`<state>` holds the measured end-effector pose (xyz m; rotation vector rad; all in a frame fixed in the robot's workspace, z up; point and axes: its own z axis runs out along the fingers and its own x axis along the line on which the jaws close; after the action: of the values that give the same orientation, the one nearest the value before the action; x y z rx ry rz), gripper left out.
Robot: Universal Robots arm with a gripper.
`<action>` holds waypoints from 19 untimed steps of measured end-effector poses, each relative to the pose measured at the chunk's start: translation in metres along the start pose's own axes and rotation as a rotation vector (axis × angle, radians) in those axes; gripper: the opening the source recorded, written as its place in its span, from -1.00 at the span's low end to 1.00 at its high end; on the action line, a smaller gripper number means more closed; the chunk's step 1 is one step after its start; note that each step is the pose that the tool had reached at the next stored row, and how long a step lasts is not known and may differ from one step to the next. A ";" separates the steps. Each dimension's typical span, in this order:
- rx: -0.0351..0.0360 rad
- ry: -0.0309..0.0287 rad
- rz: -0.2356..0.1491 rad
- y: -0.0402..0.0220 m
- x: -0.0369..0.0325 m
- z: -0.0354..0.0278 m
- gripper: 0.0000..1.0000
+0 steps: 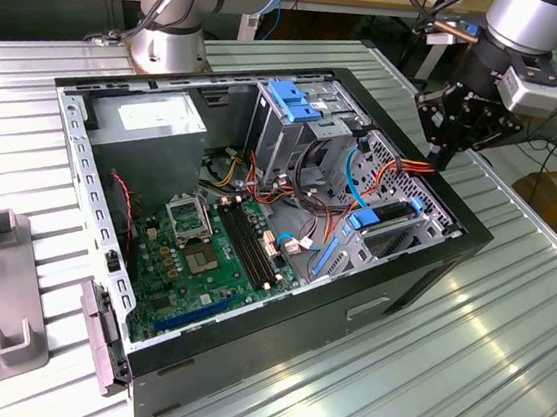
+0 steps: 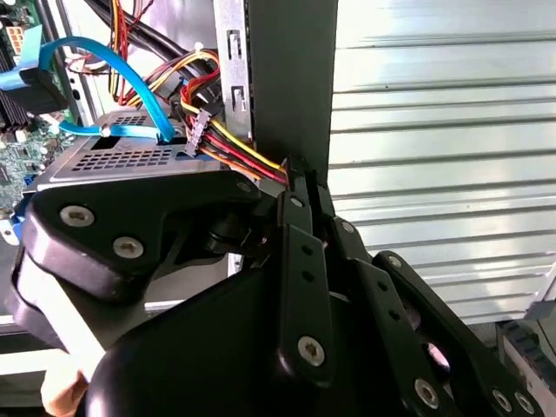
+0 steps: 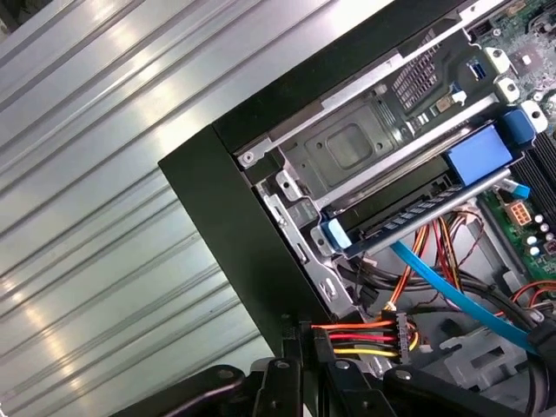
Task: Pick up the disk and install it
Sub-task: 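Insert the disk into the insertion slot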
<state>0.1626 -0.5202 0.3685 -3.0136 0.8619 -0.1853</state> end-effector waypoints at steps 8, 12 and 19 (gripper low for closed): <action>0.0002 -0.0001 0.000 0.0138 -0.0221 -0.0028 -0.67; -0.0002 0.0001 0.001 0.0184 -0.0294 -0.0037 -0.67; -0.0142 0.0043 0.124 0.0191 -0.0307 -0.0026 -0.67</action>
<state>0.1264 -0.5202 0.3669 -2.9613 1.0500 -0.1856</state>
